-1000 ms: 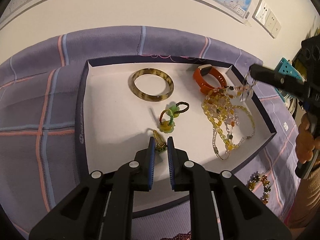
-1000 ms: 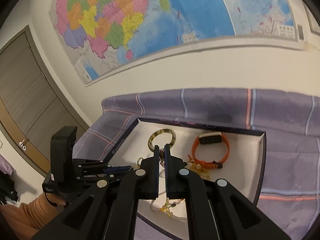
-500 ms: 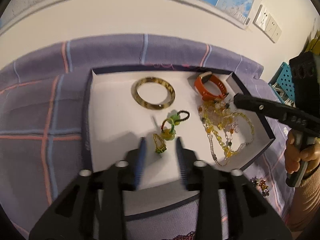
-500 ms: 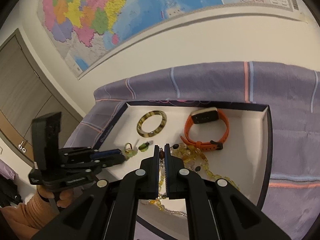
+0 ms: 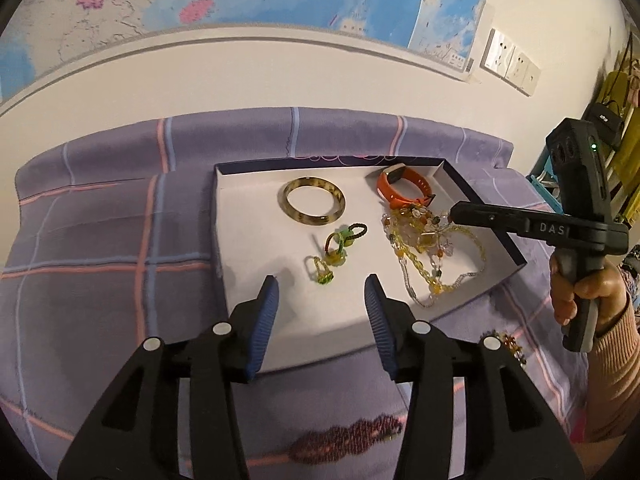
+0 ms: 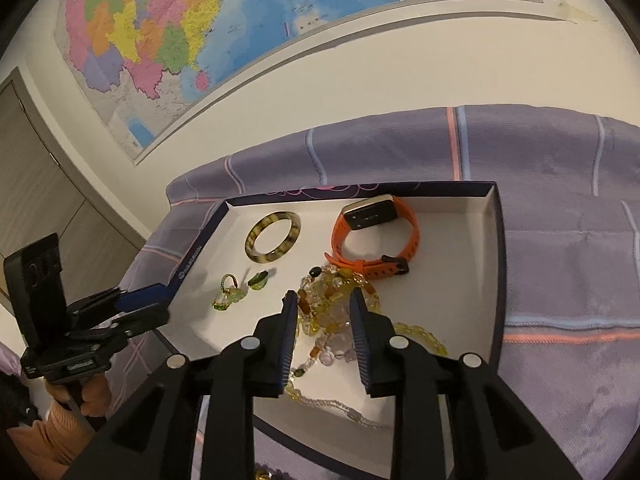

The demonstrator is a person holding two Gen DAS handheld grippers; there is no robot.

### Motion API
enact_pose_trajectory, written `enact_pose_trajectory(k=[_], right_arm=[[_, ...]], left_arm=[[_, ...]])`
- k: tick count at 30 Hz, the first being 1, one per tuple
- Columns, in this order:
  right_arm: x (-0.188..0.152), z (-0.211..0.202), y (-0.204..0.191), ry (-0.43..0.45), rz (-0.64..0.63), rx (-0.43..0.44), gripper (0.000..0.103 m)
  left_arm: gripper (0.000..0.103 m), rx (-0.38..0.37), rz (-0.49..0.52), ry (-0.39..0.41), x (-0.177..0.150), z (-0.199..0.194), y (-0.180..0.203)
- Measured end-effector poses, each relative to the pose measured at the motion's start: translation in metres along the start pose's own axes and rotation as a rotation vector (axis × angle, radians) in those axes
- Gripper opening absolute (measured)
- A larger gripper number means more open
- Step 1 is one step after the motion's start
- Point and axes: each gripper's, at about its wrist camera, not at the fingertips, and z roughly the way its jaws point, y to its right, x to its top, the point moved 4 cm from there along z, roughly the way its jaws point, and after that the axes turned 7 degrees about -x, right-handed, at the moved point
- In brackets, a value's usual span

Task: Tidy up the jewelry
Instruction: 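Open both tools to release the bead strand and gold charm in the tray, then lower the right tool onto a multicolored bead bracelet and close on it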

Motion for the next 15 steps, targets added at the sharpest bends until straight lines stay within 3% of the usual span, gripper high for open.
enact_pose_trajectory(k=[9,15], right_arm=[[-0.014,-0.029,-0.004,0.034,-0.02,0.006,0.028],[-0.035,-0.059,-0.02,0.064,-0.074,0.041,0.034]], left_arm=[[0.048,0.049,0.001,0.043,-0.026,-0.037,-0.01],[0.052,0.061,0.006,0.031,-0.051,-0.052,-0.014]])
